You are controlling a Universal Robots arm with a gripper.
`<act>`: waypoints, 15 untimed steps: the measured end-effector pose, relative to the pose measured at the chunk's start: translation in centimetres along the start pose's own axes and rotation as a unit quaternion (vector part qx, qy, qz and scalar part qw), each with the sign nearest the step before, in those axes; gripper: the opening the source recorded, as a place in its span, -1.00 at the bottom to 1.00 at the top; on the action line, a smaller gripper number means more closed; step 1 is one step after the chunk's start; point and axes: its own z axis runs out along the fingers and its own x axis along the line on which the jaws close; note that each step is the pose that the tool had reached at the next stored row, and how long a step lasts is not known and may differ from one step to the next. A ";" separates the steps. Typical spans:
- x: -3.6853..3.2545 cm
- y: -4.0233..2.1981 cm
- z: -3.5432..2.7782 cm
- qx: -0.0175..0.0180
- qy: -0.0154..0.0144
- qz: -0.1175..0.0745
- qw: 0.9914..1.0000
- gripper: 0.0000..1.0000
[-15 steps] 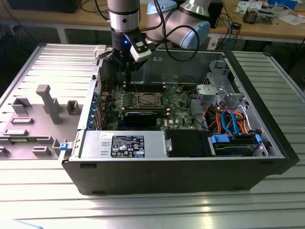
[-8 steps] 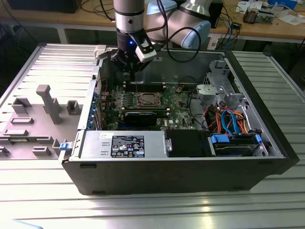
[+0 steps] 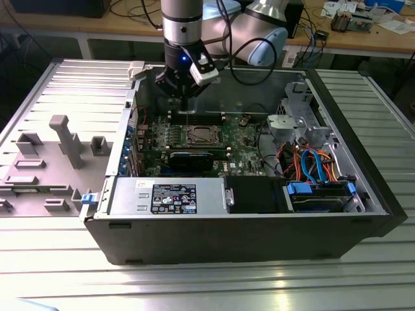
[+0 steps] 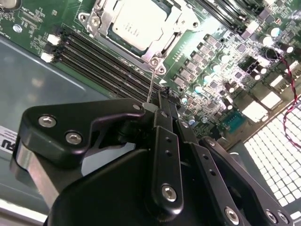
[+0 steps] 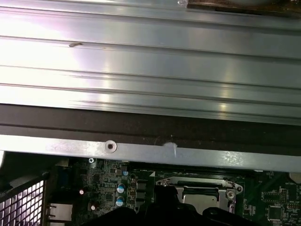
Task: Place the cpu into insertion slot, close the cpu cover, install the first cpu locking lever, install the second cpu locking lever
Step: 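Install the first cpu locking lever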
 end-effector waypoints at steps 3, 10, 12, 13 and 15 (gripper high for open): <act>-0.33 -0.02 0.05 0.000 0.001 0.000 1.000 -0.79; -0.71 -0.06 0.50 0.000 0.001 0.017 1.000 -0.79; -0.79 -0.04 0.86 0.000 0.001 0.029 1.000 -0.79; -0.88 -0.02 0.99 0.001 0.001 0.029 1.000 -0.79; -0.88 0.00 1.20 0.001 0.001 0.030 1.000 -0.79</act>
